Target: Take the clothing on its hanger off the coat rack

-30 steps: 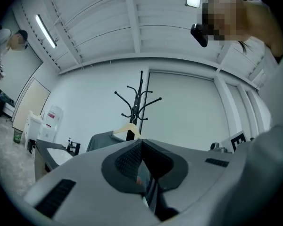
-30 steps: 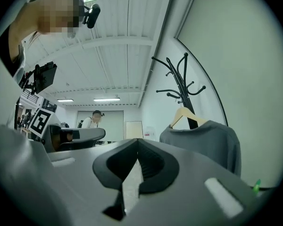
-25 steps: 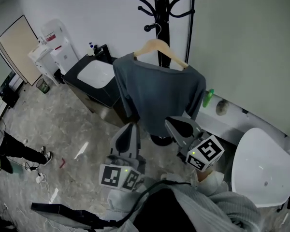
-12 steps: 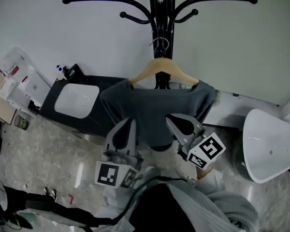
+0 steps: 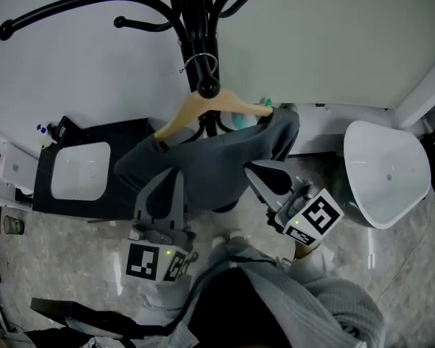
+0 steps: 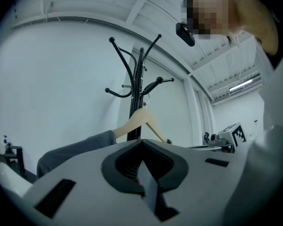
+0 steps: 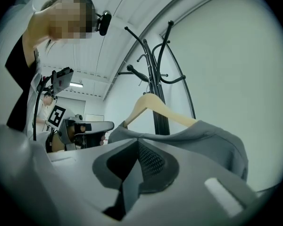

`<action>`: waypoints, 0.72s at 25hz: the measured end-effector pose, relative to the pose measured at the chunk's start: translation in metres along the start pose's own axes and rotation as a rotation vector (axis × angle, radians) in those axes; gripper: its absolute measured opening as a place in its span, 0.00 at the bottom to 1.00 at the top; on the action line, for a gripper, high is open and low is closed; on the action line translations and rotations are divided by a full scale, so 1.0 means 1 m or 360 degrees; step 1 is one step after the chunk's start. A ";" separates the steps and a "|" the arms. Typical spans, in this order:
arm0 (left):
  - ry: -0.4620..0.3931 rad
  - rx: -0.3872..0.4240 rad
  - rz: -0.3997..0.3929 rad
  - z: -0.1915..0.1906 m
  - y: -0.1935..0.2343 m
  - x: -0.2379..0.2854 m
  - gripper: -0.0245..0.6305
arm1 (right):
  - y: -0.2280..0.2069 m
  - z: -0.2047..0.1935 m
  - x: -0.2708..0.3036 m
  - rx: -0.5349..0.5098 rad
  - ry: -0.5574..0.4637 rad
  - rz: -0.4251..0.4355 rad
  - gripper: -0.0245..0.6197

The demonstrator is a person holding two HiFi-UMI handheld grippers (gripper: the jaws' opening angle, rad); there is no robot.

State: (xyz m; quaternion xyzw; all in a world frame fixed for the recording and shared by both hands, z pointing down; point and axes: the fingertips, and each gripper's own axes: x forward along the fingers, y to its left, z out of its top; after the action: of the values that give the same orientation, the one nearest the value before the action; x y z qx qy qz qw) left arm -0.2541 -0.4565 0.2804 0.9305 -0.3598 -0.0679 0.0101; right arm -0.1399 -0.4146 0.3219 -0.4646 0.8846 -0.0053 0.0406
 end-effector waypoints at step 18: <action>0.0412 0.0781 -0.0188 0.054 0.050 0.026 0.40 | -0.079 0.065 0.022 -0.0696 0.0426 0.0596 0.37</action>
State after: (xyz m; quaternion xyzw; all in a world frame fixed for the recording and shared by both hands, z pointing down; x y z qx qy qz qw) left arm -0.2762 -0.5094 0.2271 0.9254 -0.3064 0.1400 -0.1737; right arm -0.0822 -0.4760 0.2597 -0.2865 0.9324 0.1316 -0.1766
